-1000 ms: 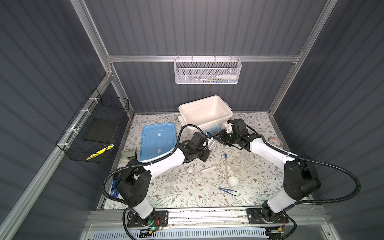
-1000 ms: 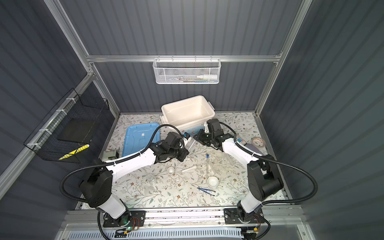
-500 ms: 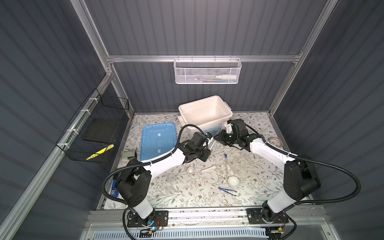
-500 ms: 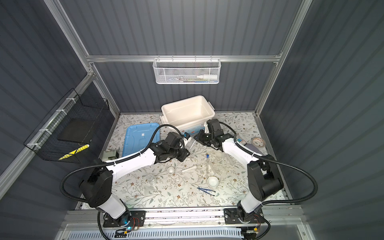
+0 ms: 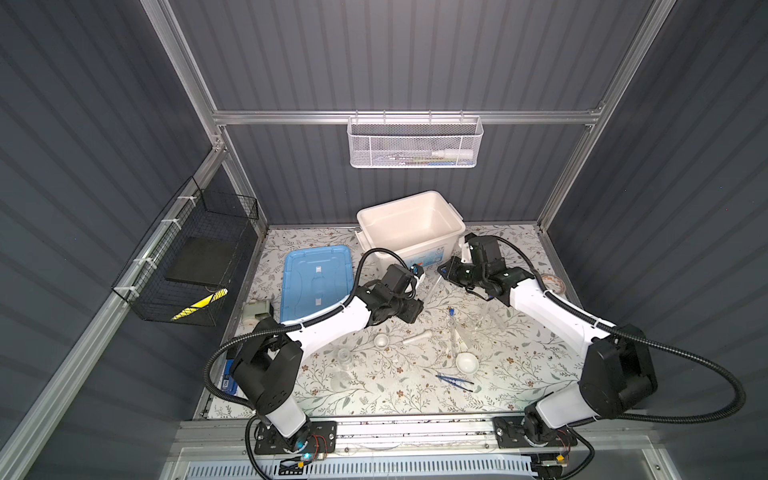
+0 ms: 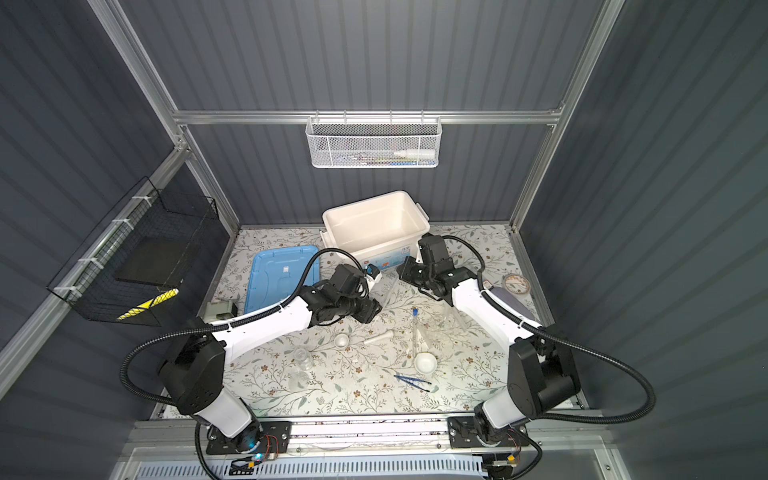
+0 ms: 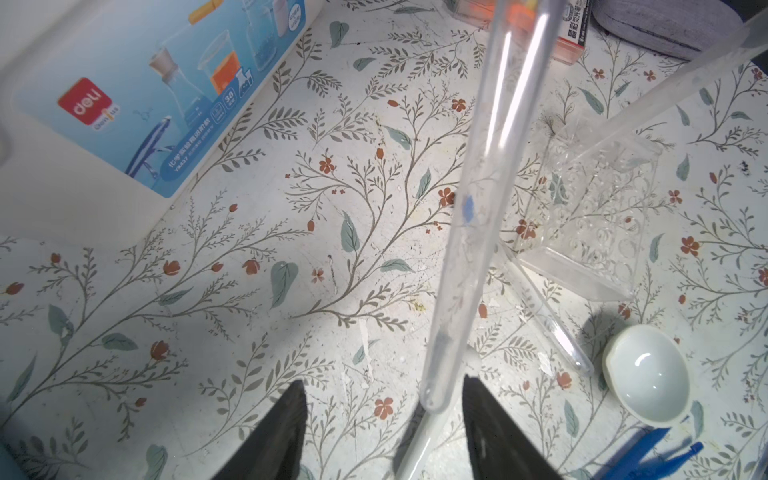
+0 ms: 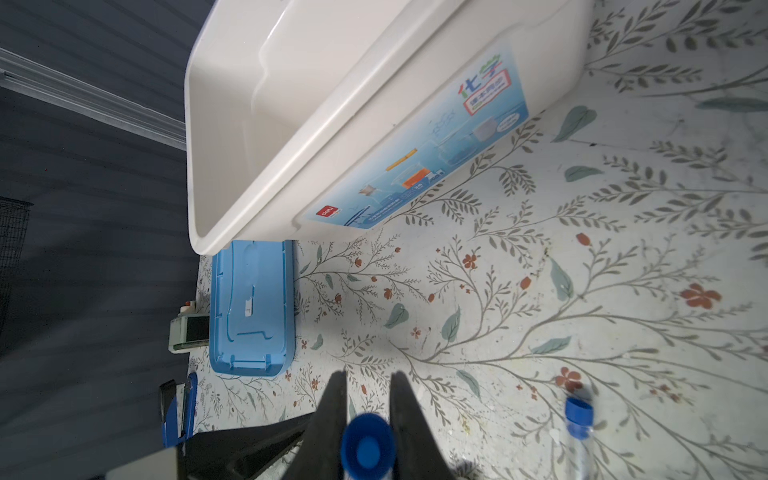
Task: Organize the chemistry lab equipment
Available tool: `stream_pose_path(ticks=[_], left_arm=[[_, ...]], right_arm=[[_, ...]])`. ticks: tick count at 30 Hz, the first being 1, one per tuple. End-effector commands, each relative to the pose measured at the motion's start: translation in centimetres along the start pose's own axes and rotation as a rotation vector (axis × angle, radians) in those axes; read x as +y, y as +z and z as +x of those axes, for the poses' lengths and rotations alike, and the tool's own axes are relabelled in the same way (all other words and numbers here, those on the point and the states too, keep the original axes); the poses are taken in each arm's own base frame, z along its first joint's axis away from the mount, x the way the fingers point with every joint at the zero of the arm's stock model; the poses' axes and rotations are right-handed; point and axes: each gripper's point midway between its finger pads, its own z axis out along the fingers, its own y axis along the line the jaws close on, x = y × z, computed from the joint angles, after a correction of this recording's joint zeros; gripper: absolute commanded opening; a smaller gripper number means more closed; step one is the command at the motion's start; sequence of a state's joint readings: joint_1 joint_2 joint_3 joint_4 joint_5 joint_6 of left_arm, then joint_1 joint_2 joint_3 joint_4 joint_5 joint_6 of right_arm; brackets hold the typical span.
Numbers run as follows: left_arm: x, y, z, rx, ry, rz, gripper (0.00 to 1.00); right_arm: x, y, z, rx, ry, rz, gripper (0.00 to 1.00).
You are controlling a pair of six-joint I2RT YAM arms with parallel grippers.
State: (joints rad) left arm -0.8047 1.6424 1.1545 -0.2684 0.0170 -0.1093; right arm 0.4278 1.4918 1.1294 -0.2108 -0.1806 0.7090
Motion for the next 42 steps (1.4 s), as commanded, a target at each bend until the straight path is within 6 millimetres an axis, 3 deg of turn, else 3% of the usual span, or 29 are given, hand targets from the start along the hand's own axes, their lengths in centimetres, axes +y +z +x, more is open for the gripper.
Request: stream_pose_path(ticks=[1, 5, 17, 42], left_arm=[[-0.1, -0.9, -0.5, -0.012, -0.003, -0.011, 0.64], [0.0, -0.9, -0.4, -0.010, -0.008, -0.016, 0.65], [-0.2, -0.4, -0.2, 0.001, -0.028, -0.003, 0.66], [-0.8, 0.4, 0.2, 0.022, -0.058, 0.004, 0.66]], right_arm=[[-1.1, -1.8, -1.2, -0.079, -0.067, 0.076, 0.19], [-2.1, -3.9, -1.8, -0.150, -0.120, 0.145, 0.18], [-4.7, -8.9, -1.2, -0.306, -0.293, 0.315, 0.18], [-7.0, -10.0, 0.5, -0.412, -0.426, 0.415, 0.16]])
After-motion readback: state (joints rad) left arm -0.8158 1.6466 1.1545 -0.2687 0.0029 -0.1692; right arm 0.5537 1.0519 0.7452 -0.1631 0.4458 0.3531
